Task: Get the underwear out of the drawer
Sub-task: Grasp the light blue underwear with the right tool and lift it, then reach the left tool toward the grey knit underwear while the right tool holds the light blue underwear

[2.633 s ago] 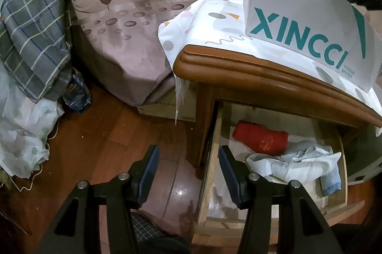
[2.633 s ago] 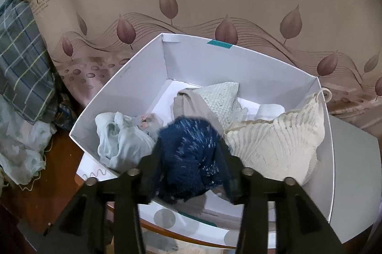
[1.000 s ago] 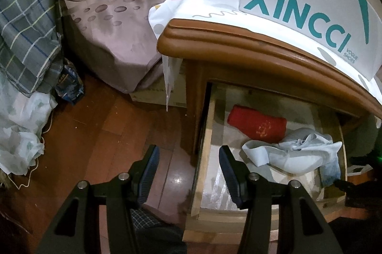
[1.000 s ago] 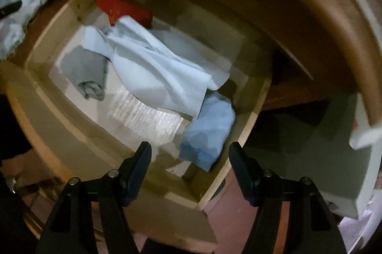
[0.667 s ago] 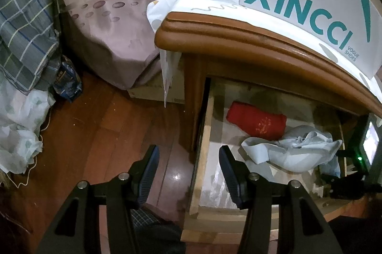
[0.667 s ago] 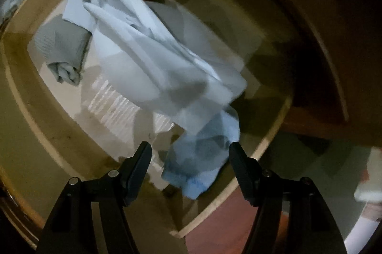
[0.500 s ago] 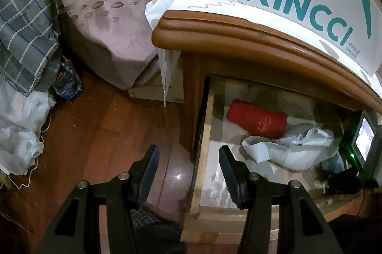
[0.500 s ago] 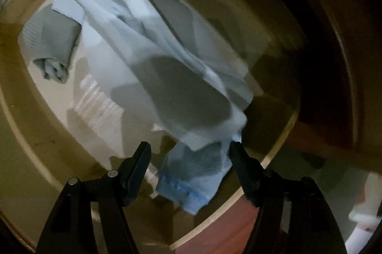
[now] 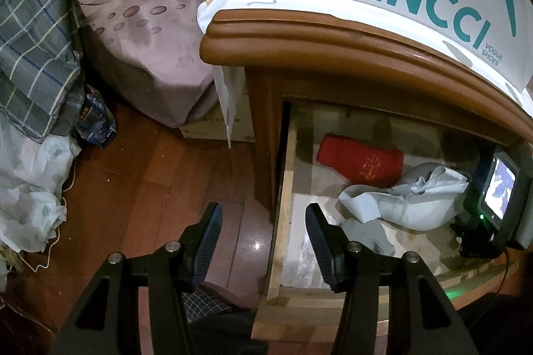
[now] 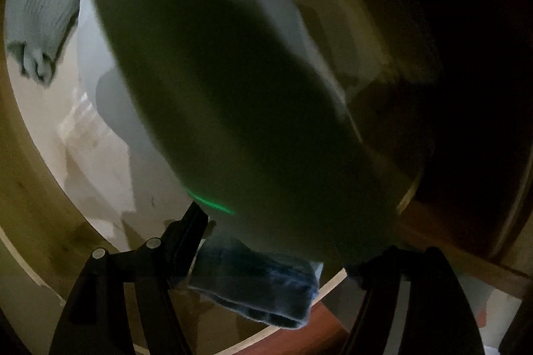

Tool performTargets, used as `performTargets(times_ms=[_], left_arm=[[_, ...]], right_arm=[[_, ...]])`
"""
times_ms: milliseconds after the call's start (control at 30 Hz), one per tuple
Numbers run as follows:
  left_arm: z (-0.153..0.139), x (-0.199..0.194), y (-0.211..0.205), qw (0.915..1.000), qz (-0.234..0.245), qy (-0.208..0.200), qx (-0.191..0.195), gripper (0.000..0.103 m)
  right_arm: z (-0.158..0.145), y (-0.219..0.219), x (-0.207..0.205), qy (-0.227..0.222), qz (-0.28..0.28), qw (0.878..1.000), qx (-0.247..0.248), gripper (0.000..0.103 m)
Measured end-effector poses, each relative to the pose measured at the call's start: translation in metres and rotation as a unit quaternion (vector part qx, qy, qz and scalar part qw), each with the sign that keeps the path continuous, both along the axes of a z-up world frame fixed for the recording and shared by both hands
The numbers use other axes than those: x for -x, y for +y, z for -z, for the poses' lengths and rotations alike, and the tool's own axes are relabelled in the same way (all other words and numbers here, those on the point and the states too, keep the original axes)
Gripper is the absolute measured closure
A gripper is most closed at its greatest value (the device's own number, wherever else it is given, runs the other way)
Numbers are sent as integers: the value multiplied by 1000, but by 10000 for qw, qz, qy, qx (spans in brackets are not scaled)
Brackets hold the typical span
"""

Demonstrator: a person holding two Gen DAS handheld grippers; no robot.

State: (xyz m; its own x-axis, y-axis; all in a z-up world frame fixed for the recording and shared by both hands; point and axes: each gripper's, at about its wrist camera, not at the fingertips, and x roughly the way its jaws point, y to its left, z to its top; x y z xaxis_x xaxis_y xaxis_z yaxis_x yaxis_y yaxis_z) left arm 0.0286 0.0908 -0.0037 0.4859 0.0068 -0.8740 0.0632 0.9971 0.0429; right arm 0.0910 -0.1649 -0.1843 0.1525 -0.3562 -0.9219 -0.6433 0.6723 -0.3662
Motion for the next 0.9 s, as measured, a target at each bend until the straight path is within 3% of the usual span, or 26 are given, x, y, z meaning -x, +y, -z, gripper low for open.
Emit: performTargets(times_ms=[133,300,533,700,900], left_arm=[[0,0,0,10000,0,5,30,50],[1,0,1,10000,10,29,39,50],[6,-2,1,9996,14,177,198,50],[13,-4,-3,9989,67,375,280,50],[18,-2,-11,9985,202,495,153,50]], right_arm=[[2,6,7,-175,-168,9993,268,47],[-7,8,15,-235,32,9994,249,58],[-37,-2,35,-94,955,9937,-575,60],[-72,-28,47,-219,2006,9649,-1682,60],[-107,-48,66,-746,2928,9160,-2640,60]])
